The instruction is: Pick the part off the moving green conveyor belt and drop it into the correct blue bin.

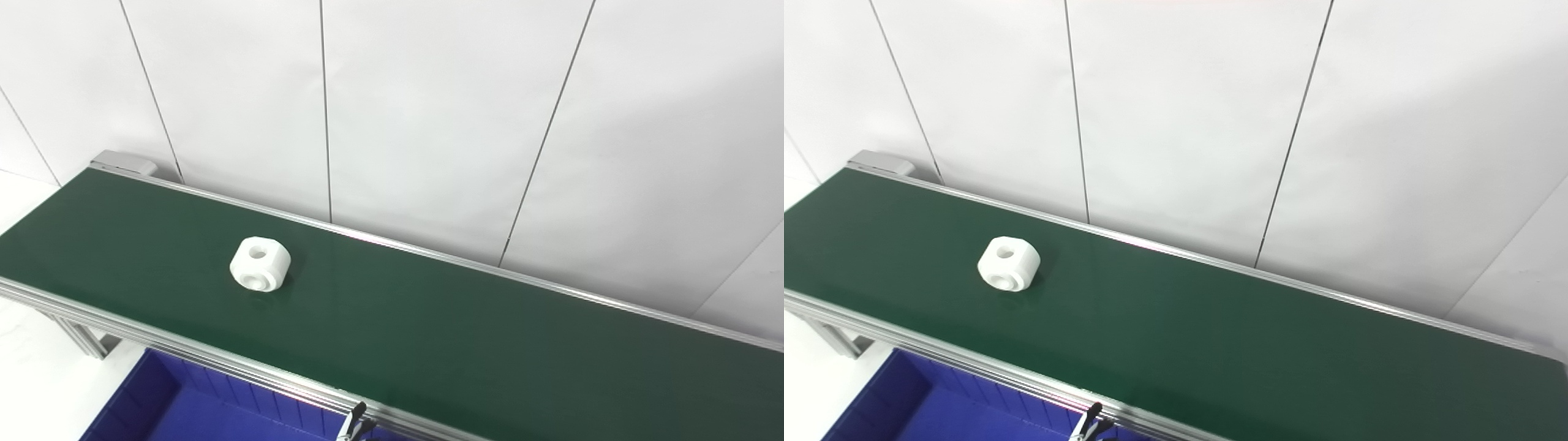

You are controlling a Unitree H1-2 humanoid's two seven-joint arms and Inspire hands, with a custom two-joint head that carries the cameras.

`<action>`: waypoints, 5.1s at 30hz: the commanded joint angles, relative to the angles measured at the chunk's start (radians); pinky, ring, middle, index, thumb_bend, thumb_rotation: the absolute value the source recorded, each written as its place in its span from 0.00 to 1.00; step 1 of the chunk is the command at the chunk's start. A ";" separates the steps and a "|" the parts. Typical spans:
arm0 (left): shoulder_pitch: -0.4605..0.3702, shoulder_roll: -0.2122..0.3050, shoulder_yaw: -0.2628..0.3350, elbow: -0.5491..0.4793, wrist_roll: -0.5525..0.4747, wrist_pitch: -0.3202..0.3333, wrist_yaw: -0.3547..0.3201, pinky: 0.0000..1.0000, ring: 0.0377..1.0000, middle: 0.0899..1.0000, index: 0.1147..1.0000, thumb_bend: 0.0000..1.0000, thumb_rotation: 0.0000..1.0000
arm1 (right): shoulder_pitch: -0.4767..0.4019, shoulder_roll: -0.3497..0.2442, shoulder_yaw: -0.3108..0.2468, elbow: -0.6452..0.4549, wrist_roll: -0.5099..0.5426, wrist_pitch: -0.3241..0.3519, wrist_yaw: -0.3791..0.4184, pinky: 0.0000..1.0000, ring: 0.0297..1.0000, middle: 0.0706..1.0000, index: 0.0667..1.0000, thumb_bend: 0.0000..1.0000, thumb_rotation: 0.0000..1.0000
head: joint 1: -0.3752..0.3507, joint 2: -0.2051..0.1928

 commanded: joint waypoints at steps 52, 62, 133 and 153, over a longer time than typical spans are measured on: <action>-0.883 0.415 0.297 0.250 0.556 0.060 -0.218 0.86 0.87 0.91 0.90 1.00 0.30 | 0.006 0.056 0.023 -0.038 -0.037 -0.053 0.003 1.00 1.00 1.00 1.00 0.72 0.97 | -0.061 0.039; -0.907 0.435 0.224 0.373 0.535 0.107 -0.283 0.90 0.89 0.90 0.89 1.00 0.38 | 0.017 0.058 0.028 -0.049 -0.038 -0.053 0.004 1.00 1.00 1.00 1.00 0.71 0.97 | -0.067 0.052; -0.465 0.354 0.264 -0.531 0.347 0.345 -0.556 0.36 0.40 0.46 0.43 0.50 0.00 | 0.095 0.035 0.055 -0.319 -0.033 0.041 0.017 1.00 1.00 1.00 1.00 0.72 1.00 | 0.129 0.329; -0.176 0.356 0.236 -0.484 0.420 0.279 -0.586 0.41 0.44 0.47 0.40 0.50 0.00 | 0.079 -0.024 0.018 -0.312 0.070 0.045 0.055 1.00 1.00 1.00 1.00 0.74 0.98 | 0.196 0.355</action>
